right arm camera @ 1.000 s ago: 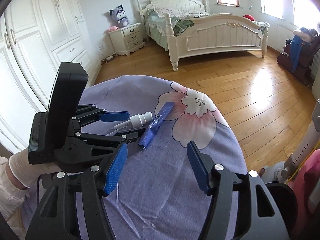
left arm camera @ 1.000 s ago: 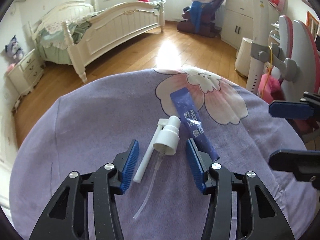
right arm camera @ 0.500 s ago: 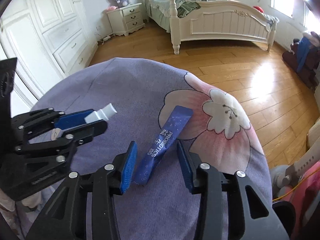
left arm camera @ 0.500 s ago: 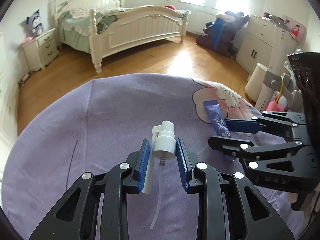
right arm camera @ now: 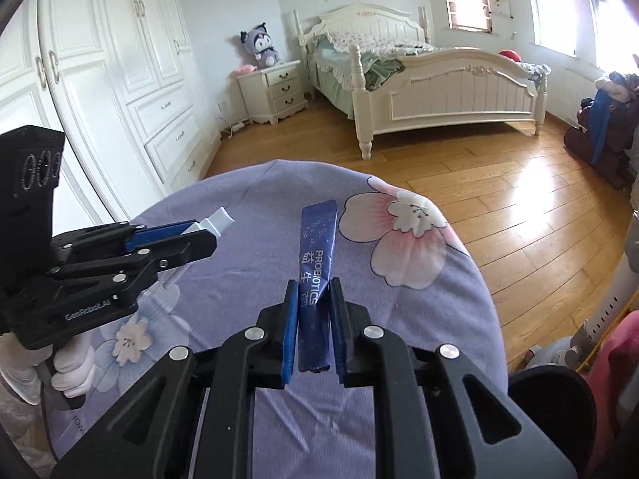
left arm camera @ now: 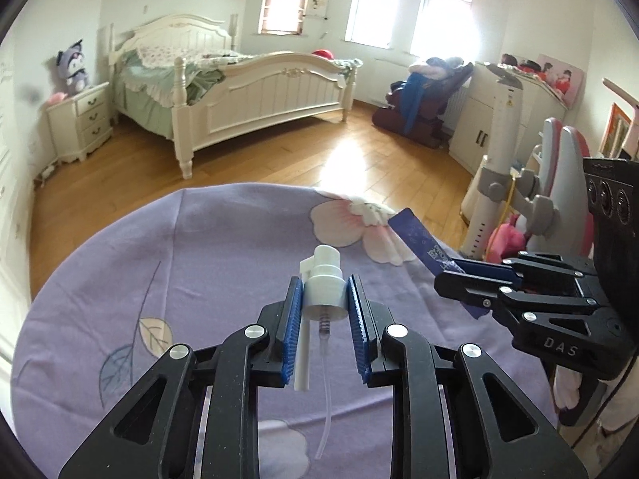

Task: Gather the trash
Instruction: 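Carry the spray pump and blue packet over the black bin and open both tools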

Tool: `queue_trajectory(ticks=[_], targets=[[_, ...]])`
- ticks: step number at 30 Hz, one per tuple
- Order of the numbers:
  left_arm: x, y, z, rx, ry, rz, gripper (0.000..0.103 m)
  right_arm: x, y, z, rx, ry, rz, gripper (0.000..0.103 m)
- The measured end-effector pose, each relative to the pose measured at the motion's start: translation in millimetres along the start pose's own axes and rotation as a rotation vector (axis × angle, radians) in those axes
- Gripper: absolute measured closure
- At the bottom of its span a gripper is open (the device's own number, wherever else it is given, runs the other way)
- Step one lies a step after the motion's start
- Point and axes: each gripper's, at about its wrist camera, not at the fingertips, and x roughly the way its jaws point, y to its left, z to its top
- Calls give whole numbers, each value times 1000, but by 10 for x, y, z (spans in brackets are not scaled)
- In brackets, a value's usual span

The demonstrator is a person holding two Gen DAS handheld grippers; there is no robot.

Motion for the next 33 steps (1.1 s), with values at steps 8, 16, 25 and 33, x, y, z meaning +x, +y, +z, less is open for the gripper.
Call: queue_trajectory(ticks=[8,16,25,33], targets=[[-159,-834,-146,106,-6,-93,79,-842,-145,-619,56,-143,-189,87],[-85,-1628,-309,194,14,-223,79,-1236,-447,-1098,108,-172,-372,87],[84,-2311,-404,344,58,-335,79,-1486,-824,-1504,178,-170,-466,87],[344,-2630,-440,357,120,-414,79,-1528,-990,-1794,230,-154,-498,87]])
